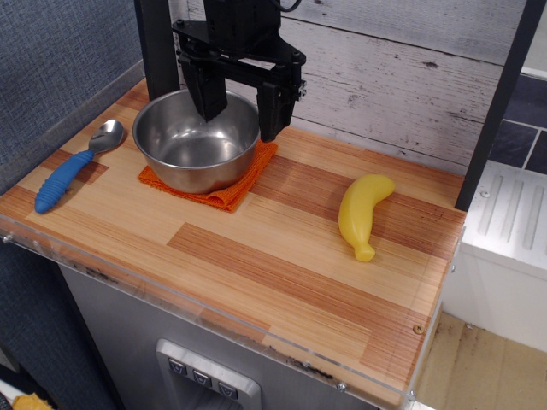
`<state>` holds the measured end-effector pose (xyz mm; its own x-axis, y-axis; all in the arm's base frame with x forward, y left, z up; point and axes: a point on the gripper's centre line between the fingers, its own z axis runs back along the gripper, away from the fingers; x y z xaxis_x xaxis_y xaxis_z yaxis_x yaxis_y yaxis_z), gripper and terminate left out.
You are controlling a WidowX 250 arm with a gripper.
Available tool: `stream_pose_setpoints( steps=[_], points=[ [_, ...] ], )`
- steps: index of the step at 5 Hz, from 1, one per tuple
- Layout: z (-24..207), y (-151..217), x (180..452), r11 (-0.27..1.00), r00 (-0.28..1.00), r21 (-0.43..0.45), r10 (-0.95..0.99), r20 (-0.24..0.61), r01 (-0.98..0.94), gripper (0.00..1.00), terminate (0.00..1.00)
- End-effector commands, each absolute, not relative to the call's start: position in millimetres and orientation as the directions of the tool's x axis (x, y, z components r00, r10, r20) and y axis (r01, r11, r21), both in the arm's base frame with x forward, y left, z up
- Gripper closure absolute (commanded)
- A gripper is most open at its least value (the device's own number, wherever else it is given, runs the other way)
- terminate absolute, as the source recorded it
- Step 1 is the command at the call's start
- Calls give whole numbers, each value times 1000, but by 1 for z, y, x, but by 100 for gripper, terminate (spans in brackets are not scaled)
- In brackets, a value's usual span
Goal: Place the banana inside the silver bowl
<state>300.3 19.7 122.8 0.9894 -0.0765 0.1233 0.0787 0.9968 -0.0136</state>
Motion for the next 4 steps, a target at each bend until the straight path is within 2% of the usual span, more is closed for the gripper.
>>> stream_pose_setpoints(
  steps=[1,4],
  points=[
    [123,20,300,997,989,-14,-76,123,79,0,0],
    [87,-47,336,992,982,-12,-123,145,127,0,0]
  ],
)
